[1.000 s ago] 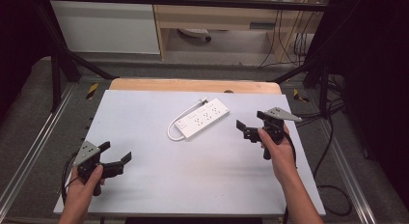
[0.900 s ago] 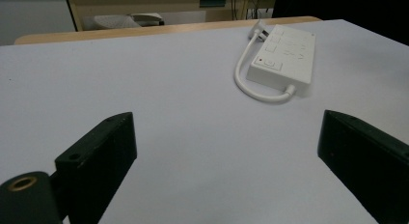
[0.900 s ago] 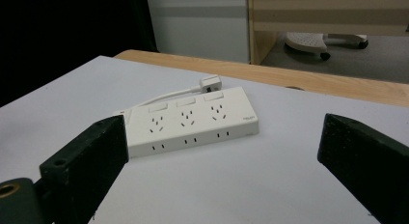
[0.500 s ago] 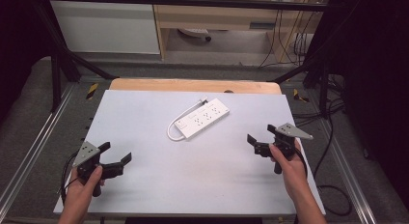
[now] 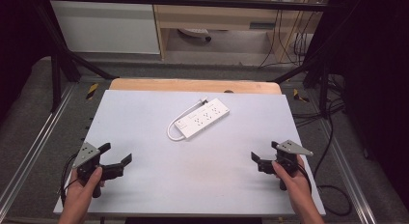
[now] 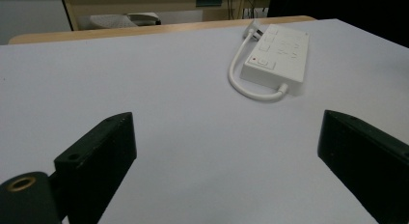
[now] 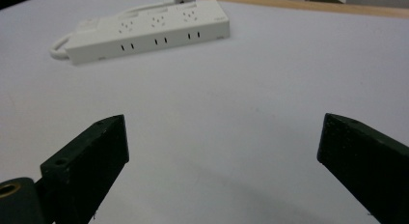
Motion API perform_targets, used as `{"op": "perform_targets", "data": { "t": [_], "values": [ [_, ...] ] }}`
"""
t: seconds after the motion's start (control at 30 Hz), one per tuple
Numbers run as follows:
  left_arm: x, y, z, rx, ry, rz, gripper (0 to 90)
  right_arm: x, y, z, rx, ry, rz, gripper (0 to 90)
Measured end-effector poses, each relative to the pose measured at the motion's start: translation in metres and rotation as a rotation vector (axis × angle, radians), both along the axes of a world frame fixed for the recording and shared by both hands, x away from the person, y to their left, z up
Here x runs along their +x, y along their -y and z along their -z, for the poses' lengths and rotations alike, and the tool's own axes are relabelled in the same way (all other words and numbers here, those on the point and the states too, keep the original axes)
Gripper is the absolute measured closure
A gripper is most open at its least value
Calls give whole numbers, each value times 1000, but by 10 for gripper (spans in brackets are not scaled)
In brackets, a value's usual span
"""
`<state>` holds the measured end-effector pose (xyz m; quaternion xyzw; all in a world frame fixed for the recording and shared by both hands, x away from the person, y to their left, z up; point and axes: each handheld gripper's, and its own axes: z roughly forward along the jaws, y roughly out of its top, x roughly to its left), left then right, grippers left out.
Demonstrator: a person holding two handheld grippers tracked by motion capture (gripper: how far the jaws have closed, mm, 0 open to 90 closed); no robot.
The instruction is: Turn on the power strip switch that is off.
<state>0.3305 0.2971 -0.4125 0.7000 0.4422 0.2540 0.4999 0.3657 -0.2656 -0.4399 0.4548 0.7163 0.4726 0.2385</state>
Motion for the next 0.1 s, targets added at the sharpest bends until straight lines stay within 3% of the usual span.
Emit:
{"op": "perform_targets", "data": {
  "t": [0.1],
  "values": [
    [0, 1, 0, 2, -1, 0, 64, 2, -1, 11, -67, -57, 28, 46]
  ]
}}
